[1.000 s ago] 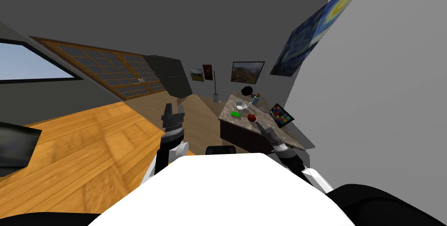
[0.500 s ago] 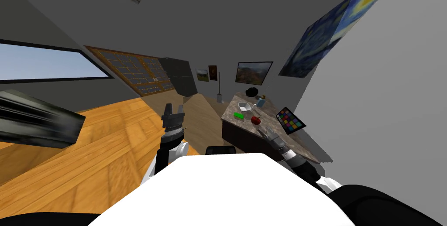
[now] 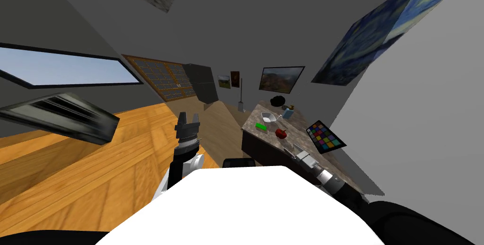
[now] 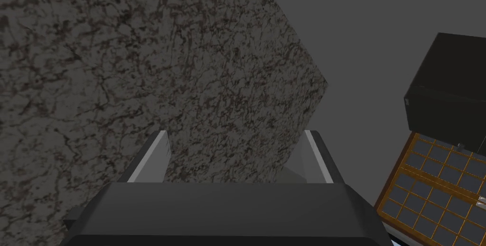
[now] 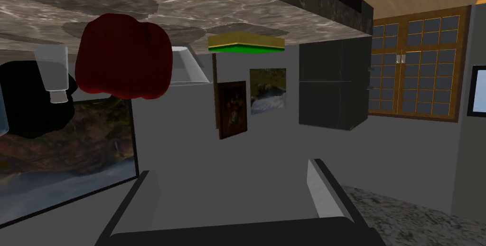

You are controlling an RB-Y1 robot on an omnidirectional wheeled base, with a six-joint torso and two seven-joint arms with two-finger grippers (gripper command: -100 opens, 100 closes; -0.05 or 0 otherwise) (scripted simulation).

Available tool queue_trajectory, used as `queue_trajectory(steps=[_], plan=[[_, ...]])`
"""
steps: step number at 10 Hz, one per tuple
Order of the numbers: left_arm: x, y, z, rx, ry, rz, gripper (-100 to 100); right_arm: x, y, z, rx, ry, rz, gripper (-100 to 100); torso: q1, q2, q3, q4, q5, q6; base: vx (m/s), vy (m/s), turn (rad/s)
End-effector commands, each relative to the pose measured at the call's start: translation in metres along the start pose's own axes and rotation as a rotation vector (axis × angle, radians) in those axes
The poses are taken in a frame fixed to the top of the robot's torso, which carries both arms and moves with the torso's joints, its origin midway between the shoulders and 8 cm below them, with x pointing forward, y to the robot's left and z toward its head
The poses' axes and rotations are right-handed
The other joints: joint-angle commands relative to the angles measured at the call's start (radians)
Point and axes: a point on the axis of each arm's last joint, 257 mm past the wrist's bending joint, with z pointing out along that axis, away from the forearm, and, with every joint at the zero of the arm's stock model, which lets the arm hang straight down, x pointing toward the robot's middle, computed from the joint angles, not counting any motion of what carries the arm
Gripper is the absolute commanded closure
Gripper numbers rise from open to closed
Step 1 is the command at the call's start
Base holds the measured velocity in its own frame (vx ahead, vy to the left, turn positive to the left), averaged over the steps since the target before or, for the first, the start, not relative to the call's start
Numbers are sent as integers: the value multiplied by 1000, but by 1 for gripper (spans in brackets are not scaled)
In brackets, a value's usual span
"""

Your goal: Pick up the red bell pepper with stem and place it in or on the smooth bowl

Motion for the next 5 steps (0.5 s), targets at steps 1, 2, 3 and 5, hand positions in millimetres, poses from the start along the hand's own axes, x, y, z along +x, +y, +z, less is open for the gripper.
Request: queue_trajectory(steps=[1,2,3,5], plan=[[0,0,0,0,0,0,0,25,-13,-18,-4,99,-81,-100,0,0,0,0,0,0,9,-15,250],[0,0,0,0,0,0,0,28,-12,-19,-7,109,-93,-100,0,0,0,0,0,-1,8,-21,121],[0,0,0,0,0,0,0,45,-25,-38,-17,192,-158,-100,0,0,0,0,0,0,5,-13,188],[0,0,0,0,0,0,0,63,-36,-59,-35,284,-231,-100,0,0,0,0,0,0,4,-12,223]])
